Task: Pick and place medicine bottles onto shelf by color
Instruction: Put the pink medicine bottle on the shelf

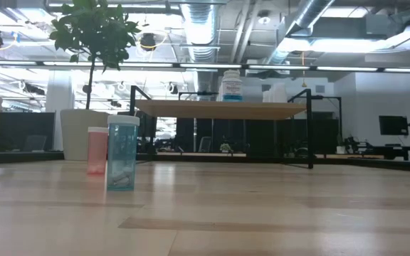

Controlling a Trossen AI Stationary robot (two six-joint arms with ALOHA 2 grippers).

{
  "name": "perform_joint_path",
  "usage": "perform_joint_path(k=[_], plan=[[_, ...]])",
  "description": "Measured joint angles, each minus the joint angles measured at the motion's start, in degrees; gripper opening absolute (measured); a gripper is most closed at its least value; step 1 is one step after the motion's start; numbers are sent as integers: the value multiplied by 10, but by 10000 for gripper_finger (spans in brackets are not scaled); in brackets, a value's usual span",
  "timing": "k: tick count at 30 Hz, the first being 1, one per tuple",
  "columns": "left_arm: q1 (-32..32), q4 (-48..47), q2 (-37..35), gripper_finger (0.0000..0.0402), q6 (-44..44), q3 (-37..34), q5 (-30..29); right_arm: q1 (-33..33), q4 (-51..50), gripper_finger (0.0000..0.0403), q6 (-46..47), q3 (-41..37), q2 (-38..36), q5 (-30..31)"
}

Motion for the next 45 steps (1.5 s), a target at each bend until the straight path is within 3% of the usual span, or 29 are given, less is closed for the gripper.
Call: perform_joint_path(k=[4,8,11,16,23,27,39,45], plan=[[-8,0,12,160,45,-22,6,25,-39,29,26,0,0,0],[-19,0,7,185,126,-74,37,49,-46,26,43,0,0,1],[-24,1,-24,186,129,-108,56,65,-43,24,44,0,0,1],[-32,35,-112,177,98,-196,-10,76,-34,23,44,0,1,2],[-16,170,-263,175,3,-406,-79,76,-25,23,44,0,8,5],[-6,244,-322,176,-45,-515,-69,76,-27,23,44,-1,16,5],[-9,412,-345,176,0,-710,-3,77,-28,24,49,0,26,5],[-13,505,-345,176,50,-777,-16,79,-28,24,49,0,27,5]])
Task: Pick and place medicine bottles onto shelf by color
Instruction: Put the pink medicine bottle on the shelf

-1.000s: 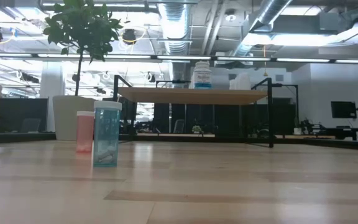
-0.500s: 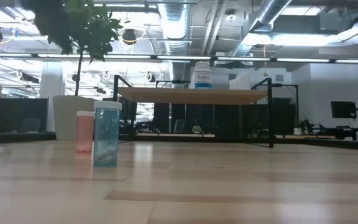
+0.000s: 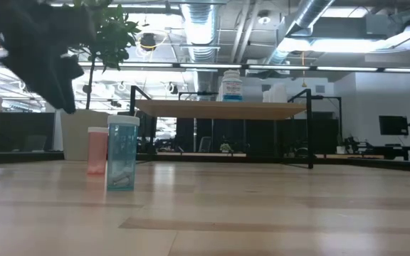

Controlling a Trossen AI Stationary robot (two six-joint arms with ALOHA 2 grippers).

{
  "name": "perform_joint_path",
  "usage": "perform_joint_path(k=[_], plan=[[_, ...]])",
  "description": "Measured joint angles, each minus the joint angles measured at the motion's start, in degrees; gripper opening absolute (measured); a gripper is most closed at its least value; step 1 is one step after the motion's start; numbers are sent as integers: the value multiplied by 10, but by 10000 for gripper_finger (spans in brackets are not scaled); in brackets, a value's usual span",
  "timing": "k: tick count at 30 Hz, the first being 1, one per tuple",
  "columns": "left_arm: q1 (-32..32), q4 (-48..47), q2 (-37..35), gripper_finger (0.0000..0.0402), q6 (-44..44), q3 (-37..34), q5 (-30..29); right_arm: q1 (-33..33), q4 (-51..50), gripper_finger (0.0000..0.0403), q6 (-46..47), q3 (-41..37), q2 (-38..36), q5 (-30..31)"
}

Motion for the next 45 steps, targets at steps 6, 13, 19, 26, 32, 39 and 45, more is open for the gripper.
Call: perform_joint_path(k=[6,13,19,26,32,39,45], plan=[[6,97,0,176,3,-68,-9,0,0,22,0,0,0,0],[5,180,41,176,32,-99,-5,0,0,21,-1,0,0,-1],[5,229,97,176,26,-99,-6,0,-1,24,6,0,0,-1],[5,300,140,176,-18,-99,-4,0,-2,21,9,0,0,-1],[3,302,150,176,-6,-99,-6,0,-5,25,9,0,0,-2],[3,301,149,176,-5,-99,-8,0,-5,26,9,0,0,-2],[3,302,149,176,0,-99,-9,0,-6,22,9,0,0,-2]])
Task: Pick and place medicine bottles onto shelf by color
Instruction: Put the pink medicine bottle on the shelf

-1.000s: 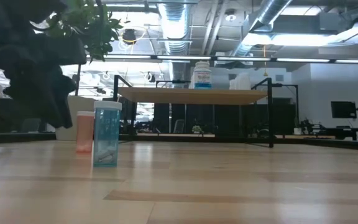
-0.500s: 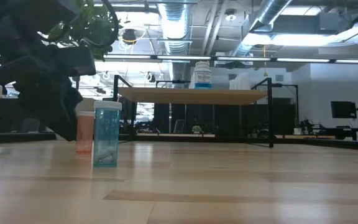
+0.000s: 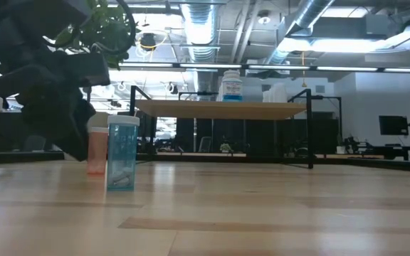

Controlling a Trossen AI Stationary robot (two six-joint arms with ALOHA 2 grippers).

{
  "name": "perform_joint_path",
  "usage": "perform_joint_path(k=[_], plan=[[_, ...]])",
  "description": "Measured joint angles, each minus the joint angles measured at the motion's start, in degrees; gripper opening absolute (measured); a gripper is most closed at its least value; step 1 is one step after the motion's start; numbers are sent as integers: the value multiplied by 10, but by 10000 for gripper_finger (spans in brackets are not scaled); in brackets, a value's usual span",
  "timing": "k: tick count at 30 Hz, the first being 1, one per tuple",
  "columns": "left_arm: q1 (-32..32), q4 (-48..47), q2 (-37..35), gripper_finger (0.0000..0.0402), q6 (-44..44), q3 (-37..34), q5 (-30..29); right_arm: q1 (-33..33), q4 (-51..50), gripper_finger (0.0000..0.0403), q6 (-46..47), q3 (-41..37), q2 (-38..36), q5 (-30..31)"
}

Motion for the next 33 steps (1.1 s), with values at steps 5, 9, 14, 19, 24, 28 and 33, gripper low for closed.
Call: perform_joint_path(k=[5,9,14,19,24,28,33], plan=[[0,38,0,176,24,0,-10,0,0,24,0,0,0,0],[0,58,0,176,36,0,-21,0,0,22,0,0,0,0],[0,61,0,176,28,0,-21,0,0,21,0,0,0,0],[0,64,0,169,27,0,-21,0,0,24,0,0,0,0],[0,65,0,132,25,0,-20,0,0,22,0,0,0,0],[0,78,0,90,23,6,-19,0,0,20,0,0,0,0],[0,43,0,68,15,61,-25,0,0,24,0,0,0,0]])
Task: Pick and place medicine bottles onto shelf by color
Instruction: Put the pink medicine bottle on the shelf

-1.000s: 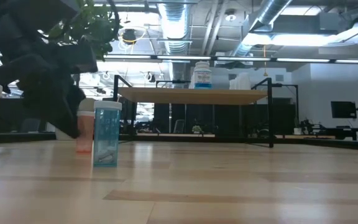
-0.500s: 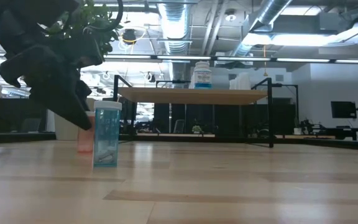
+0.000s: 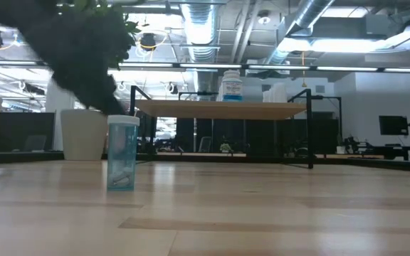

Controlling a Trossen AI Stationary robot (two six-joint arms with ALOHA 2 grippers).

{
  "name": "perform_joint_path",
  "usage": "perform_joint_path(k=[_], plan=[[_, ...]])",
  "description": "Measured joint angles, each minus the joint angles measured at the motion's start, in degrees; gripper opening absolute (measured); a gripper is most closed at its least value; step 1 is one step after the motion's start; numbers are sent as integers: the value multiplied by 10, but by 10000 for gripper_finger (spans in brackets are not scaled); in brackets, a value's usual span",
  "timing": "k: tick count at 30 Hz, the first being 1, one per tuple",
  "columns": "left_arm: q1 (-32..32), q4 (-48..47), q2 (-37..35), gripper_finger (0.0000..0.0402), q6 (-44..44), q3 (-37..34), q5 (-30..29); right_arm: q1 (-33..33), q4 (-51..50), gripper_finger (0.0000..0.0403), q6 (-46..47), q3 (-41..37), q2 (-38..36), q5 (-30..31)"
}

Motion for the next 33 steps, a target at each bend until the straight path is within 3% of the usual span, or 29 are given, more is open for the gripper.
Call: perform_joint_path(k=[5,11,17,23,33], plan=[[36,-178,0,68,-39,137,-1,0,0,22,0,0,0,0],[133,-353,0,68,-47,330,-32,0,0,21,0,0,0,2],[278,-367,23,68,47,465,-9,0,0,23,-2,0,0,13],[404,-393,119,68,114,552,46,0,0,20,-1,0,0,13],[489,-392,223,66,143,601,68,0,1,21,0,0,0,15]])
